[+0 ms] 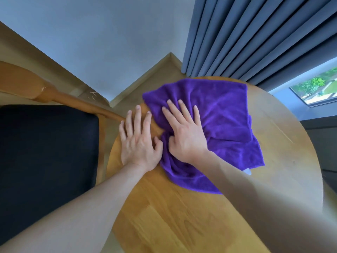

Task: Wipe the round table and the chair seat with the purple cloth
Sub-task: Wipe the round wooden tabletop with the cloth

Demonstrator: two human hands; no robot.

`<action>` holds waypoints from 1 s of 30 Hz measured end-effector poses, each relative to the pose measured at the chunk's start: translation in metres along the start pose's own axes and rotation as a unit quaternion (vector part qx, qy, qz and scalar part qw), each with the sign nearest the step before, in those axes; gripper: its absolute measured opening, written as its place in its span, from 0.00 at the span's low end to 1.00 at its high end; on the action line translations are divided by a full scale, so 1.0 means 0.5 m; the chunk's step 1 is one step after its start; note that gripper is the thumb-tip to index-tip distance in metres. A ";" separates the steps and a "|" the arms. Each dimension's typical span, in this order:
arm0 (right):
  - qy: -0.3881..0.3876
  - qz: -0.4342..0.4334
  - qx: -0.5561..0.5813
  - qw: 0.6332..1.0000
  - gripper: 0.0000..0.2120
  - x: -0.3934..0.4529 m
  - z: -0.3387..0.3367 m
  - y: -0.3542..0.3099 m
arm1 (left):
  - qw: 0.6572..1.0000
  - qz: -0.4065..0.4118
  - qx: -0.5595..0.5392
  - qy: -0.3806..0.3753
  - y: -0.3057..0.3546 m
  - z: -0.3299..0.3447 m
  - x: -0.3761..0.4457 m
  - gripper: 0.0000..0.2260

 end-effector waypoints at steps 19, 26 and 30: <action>-0.105 -0.129 -0.083 0.982 0.42 0.023 0.004 0.004 | 1.000 -0.003 -0.017 0.000 -0.001 -0.009 -0.001 0.32; -0.010 -0.033 0.007 0.999 0.42 0.065 -0.058 0.067 | 1.000 -0.003 -0.016 0.004 0.000 -0.008 0.003 0.35; 0.067 0.098 0.039 0.992 0.40 0.053 -0.022 0.006 | 1.000 -0.003 -0.008 0.002 -0.002 -0.008 0.001 0.34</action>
Point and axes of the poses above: each hand's wrist, its own x-axis towards the middle knuckle, its own z-axis out of the palm, y = z × x, the point moved 9 cm from there along x, towards the middle knuckle, and after that the axes turned 8 degrees about x, right-handed, at the moved point
